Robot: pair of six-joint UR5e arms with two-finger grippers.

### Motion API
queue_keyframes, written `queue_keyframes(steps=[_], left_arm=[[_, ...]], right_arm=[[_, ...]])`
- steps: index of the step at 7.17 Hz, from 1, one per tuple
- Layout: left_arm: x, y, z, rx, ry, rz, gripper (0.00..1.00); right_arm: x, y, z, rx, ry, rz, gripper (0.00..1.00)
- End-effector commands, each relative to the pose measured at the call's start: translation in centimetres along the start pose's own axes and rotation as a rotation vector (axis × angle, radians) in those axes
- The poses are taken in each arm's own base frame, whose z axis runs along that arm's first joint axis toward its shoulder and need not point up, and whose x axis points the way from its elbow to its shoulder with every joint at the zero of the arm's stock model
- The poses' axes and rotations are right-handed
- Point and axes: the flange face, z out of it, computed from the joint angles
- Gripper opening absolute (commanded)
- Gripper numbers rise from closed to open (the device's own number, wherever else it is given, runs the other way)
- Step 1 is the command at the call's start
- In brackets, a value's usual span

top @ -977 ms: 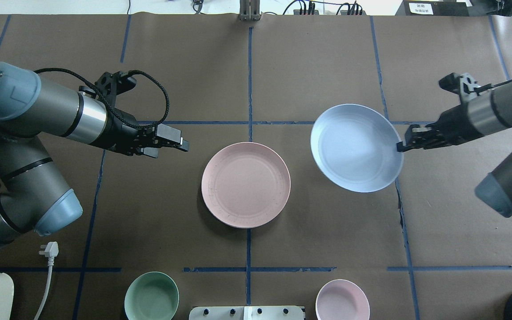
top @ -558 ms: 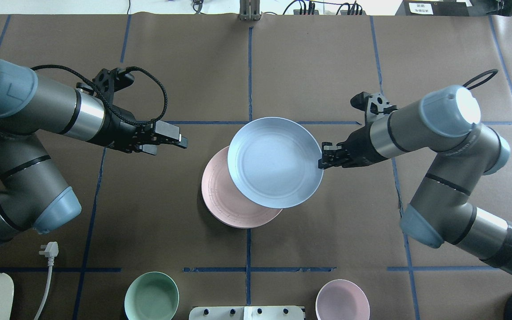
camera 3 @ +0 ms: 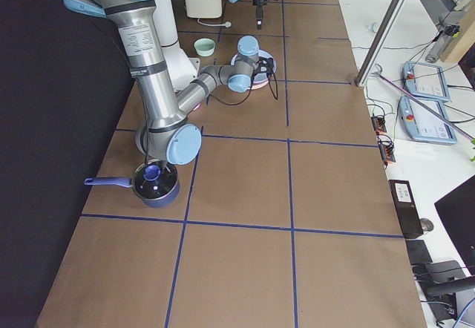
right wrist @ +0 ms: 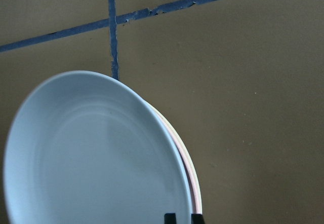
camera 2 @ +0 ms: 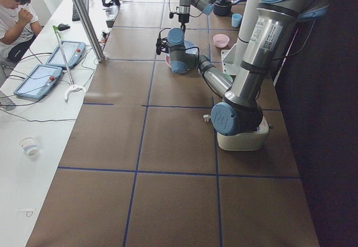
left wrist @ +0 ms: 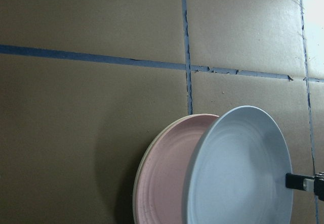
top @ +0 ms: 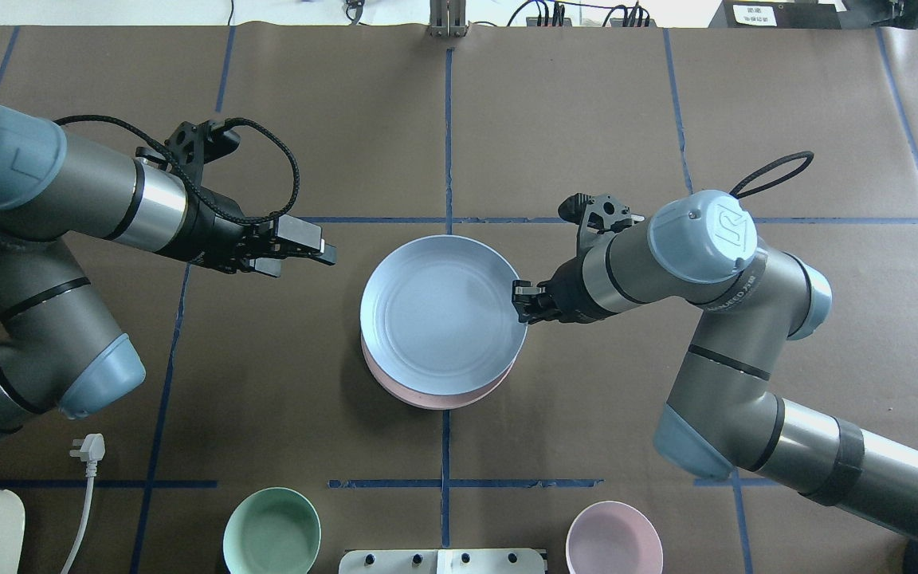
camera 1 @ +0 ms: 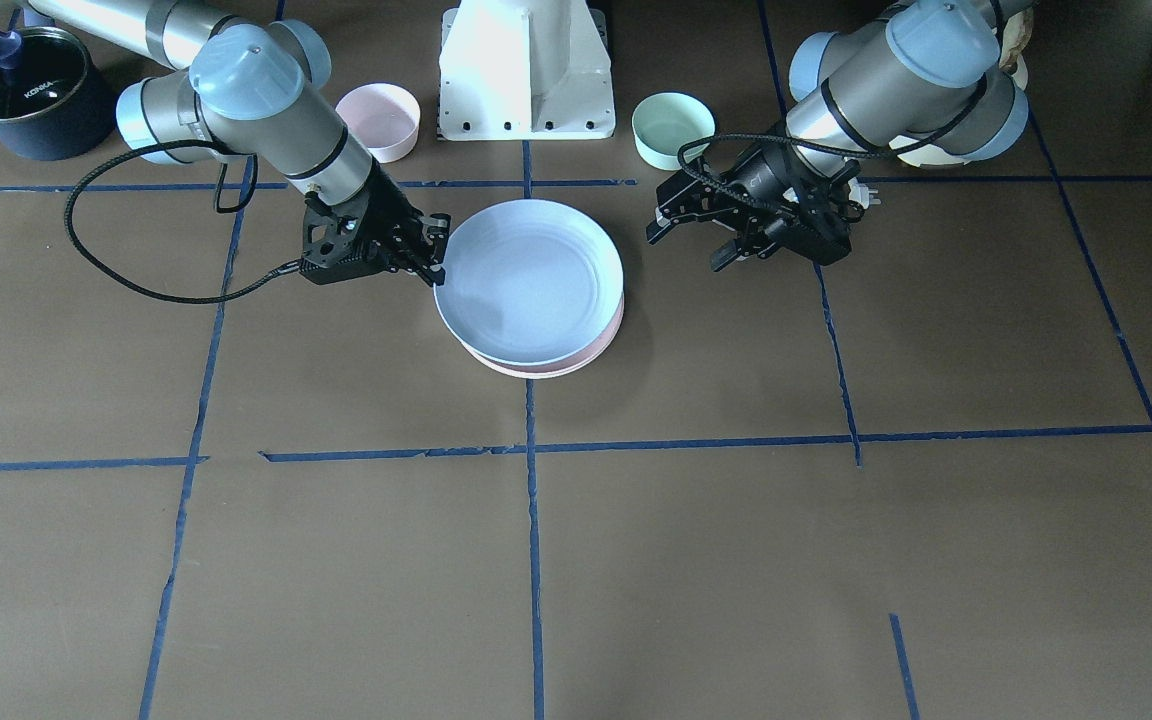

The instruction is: Stack three plates with pink and blue

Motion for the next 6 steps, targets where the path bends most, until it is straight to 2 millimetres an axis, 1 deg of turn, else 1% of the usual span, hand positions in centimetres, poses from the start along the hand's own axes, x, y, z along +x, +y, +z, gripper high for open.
queue_keyframes(steps=[1, 2, 3, 4, 5, 6], left_arm=[[-1.7, 0.2, -0.4, -0.001, -0.020, -0.013, 1.00], [-4.1, -0.3, -1.4, 0.014, -0.049, -0.032, 1.00], [-7.3, -2.0, -3.8, 0.019, -0.078, -0.049, 1.00], [-12.9, -3.3, -6.5, 0.029, -0.146, 0.010, 1.00], [-19.4, -3.4, -9.7, 0.035, -0.245, 0.102, 1.00], [-22.8, -5.2, -13.5, 0.029, -0.354, 0.177, 1.00]], right_arm=[[-0.4, -0.3, -0.3, 0.027, 0.013, 0.005, 1.00], [2.7, 0.2, -3.0, 0.027, 0.015, 0.015, 1.00], [8.6, -2.0, -7.0, 0.048, 0.050, 0.064, 1.00], [14.6, -5.7, -11.0, 0.064, 0.088, 0.094, 1.00], [21.3, -8.5, -14.9, 0.063, 0.143, 0.022, 1.00], [26.3, -11.0, -19.1, 0.061, 0.207, -0.037, 1.00]])
